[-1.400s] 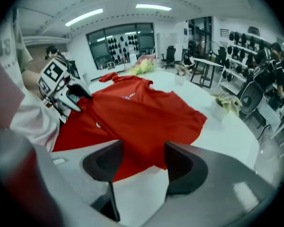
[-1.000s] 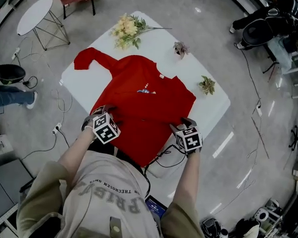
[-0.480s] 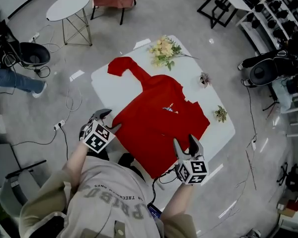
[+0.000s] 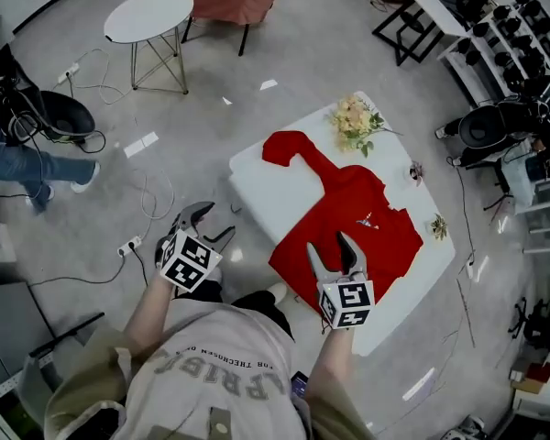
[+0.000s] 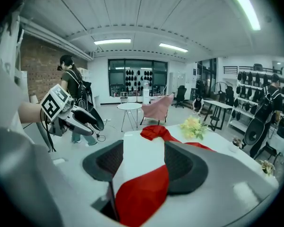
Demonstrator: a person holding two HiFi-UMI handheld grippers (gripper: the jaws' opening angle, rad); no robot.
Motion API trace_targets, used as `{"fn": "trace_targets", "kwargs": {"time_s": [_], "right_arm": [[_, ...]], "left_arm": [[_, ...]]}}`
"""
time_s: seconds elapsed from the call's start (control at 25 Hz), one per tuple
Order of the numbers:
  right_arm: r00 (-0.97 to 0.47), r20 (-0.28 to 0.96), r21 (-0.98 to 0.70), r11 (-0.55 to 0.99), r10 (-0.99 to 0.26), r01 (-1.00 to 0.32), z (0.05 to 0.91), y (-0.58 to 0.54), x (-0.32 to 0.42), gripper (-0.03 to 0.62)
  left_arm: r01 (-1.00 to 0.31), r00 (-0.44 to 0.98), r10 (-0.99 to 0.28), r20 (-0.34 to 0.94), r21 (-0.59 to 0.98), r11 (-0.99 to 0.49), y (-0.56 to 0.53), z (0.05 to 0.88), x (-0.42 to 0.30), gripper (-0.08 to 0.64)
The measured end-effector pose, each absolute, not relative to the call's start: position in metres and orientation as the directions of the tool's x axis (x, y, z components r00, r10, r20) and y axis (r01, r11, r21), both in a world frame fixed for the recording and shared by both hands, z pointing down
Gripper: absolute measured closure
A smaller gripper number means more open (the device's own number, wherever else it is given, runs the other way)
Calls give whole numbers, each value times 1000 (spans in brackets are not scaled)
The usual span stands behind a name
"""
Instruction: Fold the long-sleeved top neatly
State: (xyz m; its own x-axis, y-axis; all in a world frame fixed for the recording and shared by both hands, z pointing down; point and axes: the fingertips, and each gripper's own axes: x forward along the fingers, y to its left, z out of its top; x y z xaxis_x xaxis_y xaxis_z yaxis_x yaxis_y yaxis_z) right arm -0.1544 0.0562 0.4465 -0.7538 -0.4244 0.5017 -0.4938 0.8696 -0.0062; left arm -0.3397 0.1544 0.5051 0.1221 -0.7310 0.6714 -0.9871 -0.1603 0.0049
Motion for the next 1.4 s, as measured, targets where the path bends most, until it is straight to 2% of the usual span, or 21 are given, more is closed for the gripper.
{"fn": "trace_targets", "kwargs": {"time_s": [0.24,0.44,0.6,0.76,0.92,1.2,1.28,1.36,1.4], "right_arm": [[-760,519,-17,884,-391,-466,455,68,-228,333],[-736,566,-16,887,-372,-461,483,48,-264,333],[-691,622,0,883,-368,-470,518,11,-280,333],[-628,687,25,876,-365,-481,557,-31,-293,333],[-615,722,-35,871,-317,-491,587,-62,-310,333],[-595,762,-70,882,-255,-466,616,-77,-338,336],[-593,765,-67,886,-250,-459,619,-80,-342,379],[-596,756,-70,872,-270,-484,616,-81,-340,526],[-604,746,-85,860,-280,-504,611,-81,-337,569]], "left_arm": [[-994,102,-752,651,32,-108,175,503,-387,282],[-990,120,-744,657,25,-138,157,511,-398,282],[-980,154,-719,677,13,-197,118,523,-396,282],[-946,193,-652,733,-37,-322,68,545,-388,282],[-902,224,-578,785,-58,-428,24,565,-383,282],[-878,273,-512,815,-7,-479,-14,581,-382,282],[-860,273,-496,824,-21,-510,-24,587,-384,282],[-834,286,-485,827,-35,-551,-32,591,-384,282],[-821,299,-479,825,-34,-570,-35,591,-383,282]]}}
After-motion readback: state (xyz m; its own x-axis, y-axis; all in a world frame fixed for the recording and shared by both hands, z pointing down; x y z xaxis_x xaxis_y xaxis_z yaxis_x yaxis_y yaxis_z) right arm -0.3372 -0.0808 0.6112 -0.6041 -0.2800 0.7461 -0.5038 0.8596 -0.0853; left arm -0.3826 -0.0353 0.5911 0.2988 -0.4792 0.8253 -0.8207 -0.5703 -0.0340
